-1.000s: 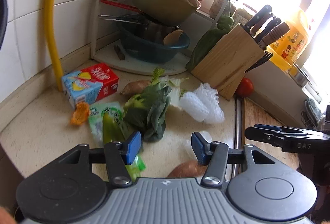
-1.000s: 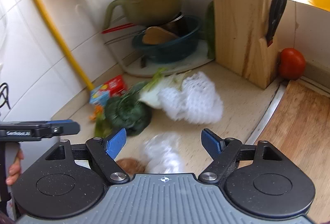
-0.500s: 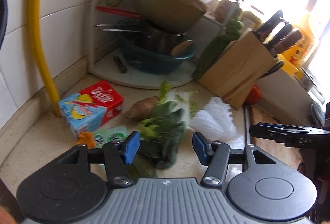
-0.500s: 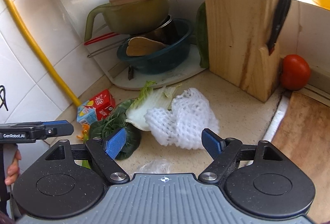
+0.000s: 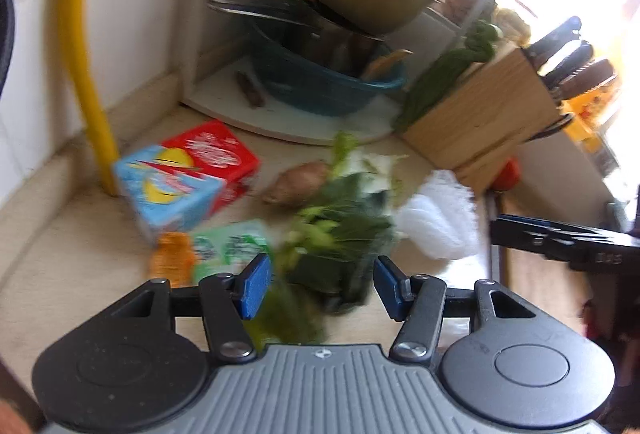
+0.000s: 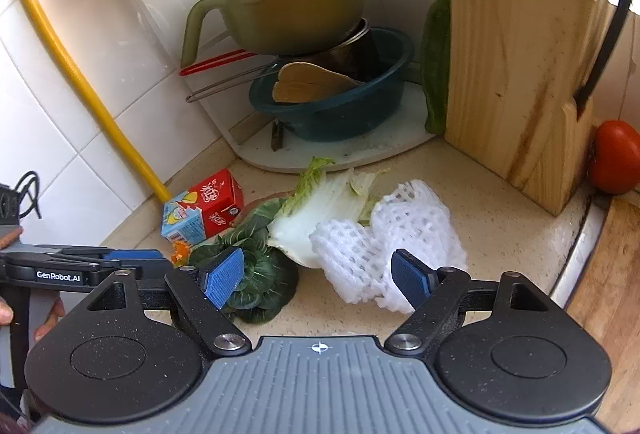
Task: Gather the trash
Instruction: 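Reach the left tool to the bok choy while the right tool approaches the napa cabbage leaf, then close the left gripper on the bok choy while the right gripper grasps the cabbage leaf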
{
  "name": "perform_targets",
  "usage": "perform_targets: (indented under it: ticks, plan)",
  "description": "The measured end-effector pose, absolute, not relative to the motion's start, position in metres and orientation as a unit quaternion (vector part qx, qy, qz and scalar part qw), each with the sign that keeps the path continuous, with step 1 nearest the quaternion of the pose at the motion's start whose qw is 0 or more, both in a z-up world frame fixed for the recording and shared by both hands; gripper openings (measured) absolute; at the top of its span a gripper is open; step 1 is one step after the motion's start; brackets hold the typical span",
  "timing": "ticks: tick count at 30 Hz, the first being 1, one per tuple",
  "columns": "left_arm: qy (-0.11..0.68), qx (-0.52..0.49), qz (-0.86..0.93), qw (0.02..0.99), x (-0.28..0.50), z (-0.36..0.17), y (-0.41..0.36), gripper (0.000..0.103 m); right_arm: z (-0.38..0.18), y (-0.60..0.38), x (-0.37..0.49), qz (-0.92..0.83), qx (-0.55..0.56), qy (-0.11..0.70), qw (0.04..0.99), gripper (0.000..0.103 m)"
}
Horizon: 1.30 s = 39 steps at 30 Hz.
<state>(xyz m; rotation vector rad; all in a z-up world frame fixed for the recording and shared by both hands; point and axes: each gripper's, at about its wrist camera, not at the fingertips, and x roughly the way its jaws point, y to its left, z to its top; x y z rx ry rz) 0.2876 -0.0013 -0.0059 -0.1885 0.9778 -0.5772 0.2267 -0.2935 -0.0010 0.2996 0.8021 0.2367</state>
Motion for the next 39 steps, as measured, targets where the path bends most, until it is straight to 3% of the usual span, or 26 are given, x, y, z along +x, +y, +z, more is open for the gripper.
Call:
perform_targets:
  ticks: [6,8,9,10,13,22,28,39]
  plan:
    - [0.474,-0.079,-0.280,0.831,0.292,-0.022,-0.034,0.055,0.003,-0.298,0.237,0.100,0.131,0.387,0.907,0.086]
    - [0.468,-0.072,-0.263,0.840,0.293,-0.028,-0.041,0.059,0.004,-0.297,0.247,0.105,0.128,0.387,0.907,0.086]
    - [0.456,-0.065,-0.258,0.849,0.291,-0.027,-0.044,0.067,0.003,-0.295,0.255,0.108,0.125,0.389,0.906,0.086]
    - [0.443,-0.050,-0.246,0.861,0.289,-0.024,-0.048,0.069,0.003,-0.293,0.264,0.111,0.121,0.392,0.905,0.086]
    - [0.420,-0.009,-0.208,0.883,0.287,-0.020,-0.053,0.069,-0.002,-0.287,0.292,0.112,0.110,0.400,0.903,0.086]
    - [0.469,-0.022,-0.222,0.855,0.305,-0.048,-0.059,0.069,-0.054,-0.283,0.362,0.120,0.137,0.475,0.861,0.086]
    - [0.477,-0.034,-0.233,0.847,0.320,-0.061,-0.060,0.068,-0.063,-0.275,0.377,0.148,0.159,0.481,0.849,0.086]
    - [0.476,-0.062,-0.267,0.836,0.319,-0.065,-0.046,0.065,-0.043,-0.298,0.297,0.183,0.157,0.519,0.820,0.086]
